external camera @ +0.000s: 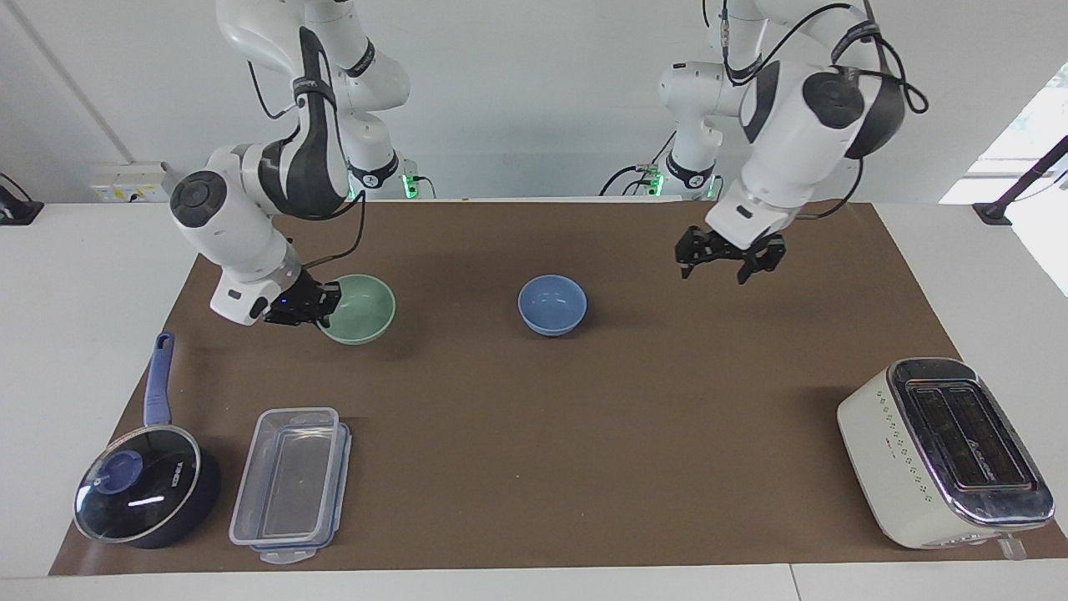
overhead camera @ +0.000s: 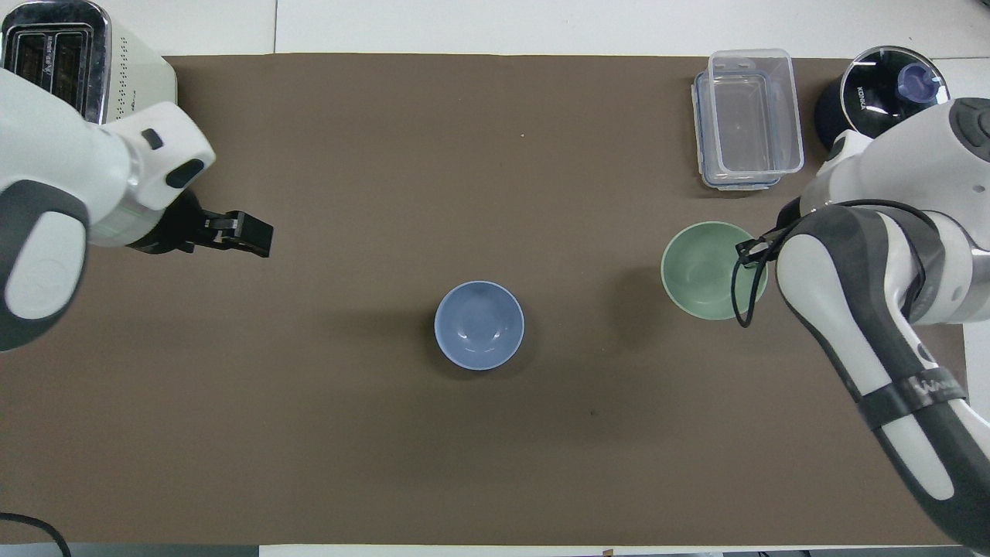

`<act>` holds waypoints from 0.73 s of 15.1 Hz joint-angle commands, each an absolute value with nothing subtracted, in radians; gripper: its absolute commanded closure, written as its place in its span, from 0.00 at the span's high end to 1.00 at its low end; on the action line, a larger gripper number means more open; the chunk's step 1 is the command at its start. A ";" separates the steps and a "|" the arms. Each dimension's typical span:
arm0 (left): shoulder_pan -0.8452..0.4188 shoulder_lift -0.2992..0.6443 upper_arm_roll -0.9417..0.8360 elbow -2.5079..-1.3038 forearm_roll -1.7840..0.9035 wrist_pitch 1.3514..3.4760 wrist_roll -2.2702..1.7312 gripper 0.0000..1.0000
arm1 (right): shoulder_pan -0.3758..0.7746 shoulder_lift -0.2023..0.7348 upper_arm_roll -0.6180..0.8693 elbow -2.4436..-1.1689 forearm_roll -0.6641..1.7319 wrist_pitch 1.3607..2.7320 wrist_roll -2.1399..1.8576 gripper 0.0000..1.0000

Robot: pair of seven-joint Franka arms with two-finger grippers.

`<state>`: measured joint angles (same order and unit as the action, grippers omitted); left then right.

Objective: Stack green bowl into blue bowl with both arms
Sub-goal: 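Open the left gripper and withdraw it while the right gripper lifts the green bowl, then carry the green bowl with the right gripper over the blue bowl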

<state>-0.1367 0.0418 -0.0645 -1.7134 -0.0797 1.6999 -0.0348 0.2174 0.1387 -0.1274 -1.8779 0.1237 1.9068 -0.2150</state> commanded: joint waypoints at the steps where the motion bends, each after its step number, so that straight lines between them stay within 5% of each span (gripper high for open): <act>1: -0.075 0.022 -0.075 -1.664 -0.086 1.594 -0.002 1.00 | 0.322 0.156 -0.130 -1.832 0.213 1.914 -0.065 0.00; 6: -0.074 0.012 -0.074 -1.573 -0.025 1.427 -0.008 1.00 | 0.563 0.176 -0.130 -1.851 0.306 2.158 0.288 0.00; 11: -0.075 -0.024 -0.072 -1.565 -0.017 1.364 -0.006 1.00 | 0.676 0.210 -0.130 -1.894 0.374 2.302 0.362 0.00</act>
<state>-0.0724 -0.0001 -0.0701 -1.5641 -0.0434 1.3943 -0.0028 0.6721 0.2022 -0.1241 -1.8692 0.3461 2.2563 0.3561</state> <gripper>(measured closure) 0.000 0.943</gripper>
